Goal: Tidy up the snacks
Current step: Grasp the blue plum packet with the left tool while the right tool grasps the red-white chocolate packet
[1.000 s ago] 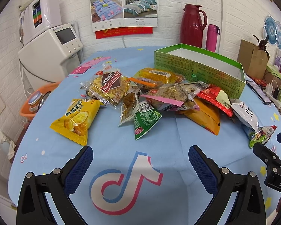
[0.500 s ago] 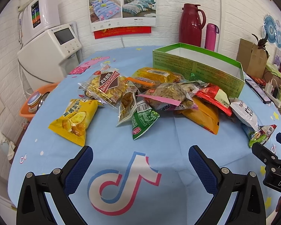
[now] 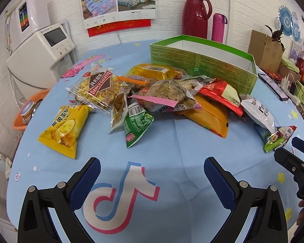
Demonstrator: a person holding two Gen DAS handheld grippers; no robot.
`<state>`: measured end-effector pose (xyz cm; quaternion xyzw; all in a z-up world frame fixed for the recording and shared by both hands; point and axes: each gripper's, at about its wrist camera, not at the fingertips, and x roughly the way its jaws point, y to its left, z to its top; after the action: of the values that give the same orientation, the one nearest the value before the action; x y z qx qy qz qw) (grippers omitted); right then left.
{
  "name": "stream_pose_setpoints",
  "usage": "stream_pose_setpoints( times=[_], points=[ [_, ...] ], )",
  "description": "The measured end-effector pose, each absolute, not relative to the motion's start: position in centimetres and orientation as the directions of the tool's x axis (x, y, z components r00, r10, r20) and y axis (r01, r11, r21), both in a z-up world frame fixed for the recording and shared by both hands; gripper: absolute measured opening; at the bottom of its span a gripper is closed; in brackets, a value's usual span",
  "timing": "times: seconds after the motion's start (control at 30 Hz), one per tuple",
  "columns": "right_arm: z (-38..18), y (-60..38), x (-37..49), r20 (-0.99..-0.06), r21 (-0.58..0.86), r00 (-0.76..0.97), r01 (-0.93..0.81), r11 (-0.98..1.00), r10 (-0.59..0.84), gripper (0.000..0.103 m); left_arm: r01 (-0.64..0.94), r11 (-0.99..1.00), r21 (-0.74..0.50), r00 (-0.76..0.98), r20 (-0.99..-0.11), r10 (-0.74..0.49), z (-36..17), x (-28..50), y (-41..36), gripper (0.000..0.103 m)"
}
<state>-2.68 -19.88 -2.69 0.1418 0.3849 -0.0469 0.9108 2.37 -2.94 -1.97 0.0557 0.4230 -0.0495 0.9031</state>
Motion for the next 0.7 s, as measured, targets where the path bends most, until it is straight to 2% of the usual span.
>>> stream_pose_setpoints(
  times=[0.13, 0.23, 0.3, 0.4, 0.5, 0.6, 0.67, 0.7],
  points=[
    [-3.0, -20.8, -2.7, -0.717, 0.236, 0.695, 0.175, 0.956, 0.05, 0.102, 0.178, 0.983, 0.037, 0.593, -0.802, -0.077, -2.8, 3.0, -4.0, 0.103],
    [-3.4, -22.2, -2.7, -0.713, 0.283, 0.695, 0.166, 0.945, 0.092, 0.102, 0.228, 0.971, -0.065, 0.536, -0.824, -0.182, -3.1, 3.6, -4.7, 0.102],
    [-3.4, -23.1, -2.7, -0.716, 0.288, 0.692, 0.167, 0.943, 0.096, 0.103, 0.268, 0.958, -0.103, 0.544, -0.805, -0.239, -2.2, 3.8, -5.7, 0.101],
    [-3.3, -24.1, -2.7, -0.717, 0.246, 0.695, 0.179, 0.953, 0.055, 0.103, 0.341, 0.935, -0.097, 0.574, -0.767, -0.289, -0.7, 4.1, -8.1, 0.101],
    [-3.4, -24.9, -2.3, -0.716, 0.273, 0.691, 0.149, 0.951, 0.097, 0.103, 0.407, 0.904, -0.129, 0.544, -0.761, -0.354, 0.0, 4.9, -10.5, 0.1],
    [-3.7, -25.1, -2.0, -0.721, 0.279, 0.683, 0.132, 0.951, 0.117, 0.101, 0.438, 0.887, -0.143, 0.522, -0.764, -0.38, 0.4, 5.8, -12.4, 0.091],
    [-3.9, -25.2, -2.0, -0.717, 0.29, 0.684, 0.121, 0.949, 0.132, 0.094, 0.456, 0.875, -0.164, 0.494, -0.771, -0.402, 0.4, 6.2, -13.2, 0.086],
    [-4.1, -25.3, -2.0, -0.717, 0.294, 0.683, 0.119, 0.949, 0.136, 0.092, 0.463, 0.868, -0.178, 0.476, -0.776, -0.413, 0.4, 6.4, -13.6, 0.08]
  ],
)
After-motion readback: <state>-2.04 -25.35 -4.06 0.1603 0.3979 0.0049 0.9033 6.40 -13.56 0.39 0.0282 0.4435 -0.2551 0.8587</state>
